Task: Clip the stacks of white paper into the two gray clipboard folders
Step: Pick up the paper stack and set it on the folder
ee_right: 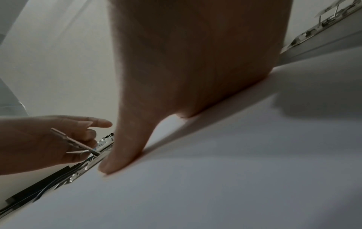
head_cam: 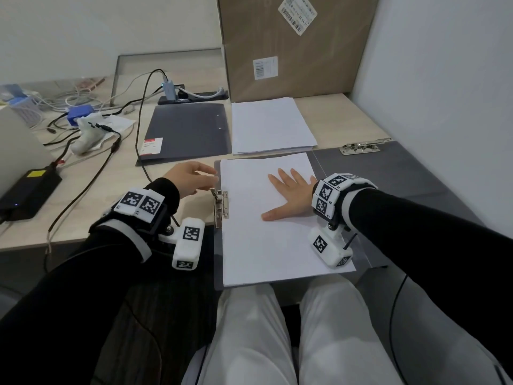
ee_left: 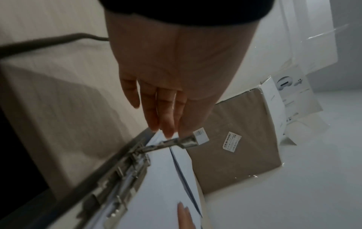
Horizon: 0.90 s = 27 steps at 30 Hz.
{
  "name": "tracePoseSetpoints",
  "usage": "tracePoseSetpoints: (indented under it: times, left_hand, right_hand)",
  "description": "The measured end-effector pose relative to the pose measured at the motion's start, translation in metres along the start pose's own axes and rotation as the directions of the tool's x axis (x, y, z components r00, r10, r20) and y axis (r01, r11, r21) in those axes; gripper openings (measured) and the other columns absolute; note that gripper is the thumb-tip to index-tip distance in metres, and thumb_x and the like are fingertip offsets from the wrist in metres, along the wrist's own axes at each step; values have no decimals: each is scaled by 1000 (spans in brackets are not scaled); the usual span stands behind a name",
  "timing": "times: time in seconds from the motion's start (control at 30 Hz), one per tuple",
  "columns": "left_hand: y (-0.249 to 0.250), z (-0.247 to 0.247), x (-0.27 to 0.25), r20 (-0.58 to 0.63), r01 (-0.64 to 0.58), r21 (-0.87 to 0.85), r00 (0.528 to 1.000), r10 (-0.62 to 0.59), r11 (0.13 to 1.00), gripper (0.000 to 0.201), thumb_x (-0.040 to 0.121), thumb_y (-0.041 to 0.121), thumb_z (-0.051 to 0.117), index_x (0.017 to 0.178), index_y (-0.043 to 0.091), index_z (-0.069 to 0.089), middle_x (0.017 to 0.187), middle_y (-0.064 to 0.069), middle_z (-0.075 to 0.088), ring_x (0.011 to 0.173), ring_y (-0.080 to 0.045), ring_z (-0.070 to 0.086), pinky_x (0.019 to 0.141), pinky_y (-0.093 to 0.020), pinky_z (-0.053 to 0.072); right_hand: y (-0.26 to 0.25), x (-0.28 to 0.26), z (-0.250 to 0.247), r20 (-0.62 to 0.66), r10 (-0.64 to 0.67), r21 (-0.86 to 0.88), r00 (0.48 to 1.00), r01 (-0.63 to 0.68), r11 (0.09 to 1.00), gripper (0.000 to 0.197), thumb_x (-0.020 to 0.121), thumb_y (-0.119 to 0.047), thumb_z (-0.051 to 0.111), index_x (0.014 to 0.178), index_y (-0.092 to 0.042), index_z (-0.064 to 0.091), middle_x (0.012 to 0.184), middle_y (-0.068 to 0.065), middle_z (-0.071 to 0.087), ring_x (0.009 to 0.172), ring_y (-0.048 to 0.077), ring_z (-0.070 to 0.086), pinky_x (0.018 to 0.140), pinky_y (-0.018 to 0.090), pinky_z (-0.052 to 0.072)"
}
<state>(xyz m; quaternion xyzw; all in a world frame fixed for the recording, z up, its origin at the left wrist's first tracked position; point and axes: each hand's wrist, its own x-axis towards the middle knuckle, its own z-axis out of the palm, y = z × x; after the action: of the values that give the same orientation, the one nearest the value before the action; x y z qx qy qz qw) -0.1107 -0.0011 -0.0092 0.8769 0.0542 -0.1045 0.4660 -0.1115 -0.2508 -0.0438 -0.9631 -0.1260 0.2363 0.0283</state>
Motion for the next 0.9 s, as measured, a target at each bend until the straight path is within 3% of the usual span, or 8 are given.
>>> tracePoseSetpoints:
  times: [0.2,0.27,0.33,0.43,0.57,0.63,0.73,0.9]
  left_hand:
    - [-12,-6,-1,221,39,77,974,-55,996,49,86,31,64,133,20,52,135,4,55,125,-16,48,98,-30,36]
    - [-16,-11,-1,307,8,98,951,-38,995,73,67,54,74,131,25,53,137,8,54,131,-13,46,113,-34,30]
    - [-19,-15,-1,399,6,110,916,-49,994,91,39,71,77,119,35,56,131,13,57,127,-8,48,114,-31,28]
    - [-14,-11,-10,464,-61,247,884,-62,967,97,37,78,72,123,41,48,137,12,52,133,-8,40,118,-31,21]
    - [3,4,-22,385,-177,561,920,-66,809,67,88,38,58,146,23,29,149,0,39,140,-18,31,115,-29,20]
    - [5,11,-25,353,-178,606,934,-61,776,66,91,29,58,147,16,26,149,-3,36,140,-21,32,113,-28,22]
    - [-3,16,-22,318,-199,652,948,-25,732,77,81,37,67,144,13,29,149,-5,34,135,-24,38,115,-38,29]
    - [-12,22,-22,274,-218,611,960,54,761,72,80,31,70,137,6,35,143,-10,39,130,-26,41,110,-37,34]
  right_hand:
    - [-1,-2,-1,0,0,5,1000,0,1000,112,66,-86,42,147,-37,-18,156,-10,-26,146,19,-23,116,55,-9]
    - [-1,-2,0,-2,2,6,1000,-2,1000,112,66,-86,42,147,-36,-18,157,-10,-26,146,19,-23,116,55,-9]
    - [-2,-1,0,-6,2,10,1000,-2,1000,112,67,-85,43,148,-36,-17,157,-9,-25,146,20,-23,116,55,-8]
    - [-1,0,1,-17,0,13,1000,0,1000,113,66,-85,43,148,-36,-16,157,-10,-25,146,20,-22,116,55,-8]
    - [1,5,4,-26,-3,10,1000,3,1000,114,64,-88,42,147,-37,-17,157,-10,-25,146,19,-22,115,55,-9]
    - [1,7,4,-27,-2,3,1000,3,1000,115,62,-89,41,147,-38,-17,157,-11,-24,146,19,-22,115,55,-9]
    - [2,7,4,-25,0,-4,1000,0,1000,115,62,-89,41,147,-37,-17,157,-11,-25,146,19,-22,115,55,-9]
    - [1,5,3,-17,0,-4,1000,0,1000,114,63,-88,41,147,-37,-17,157,-11,-25,146,19,-22,115,54,-8]
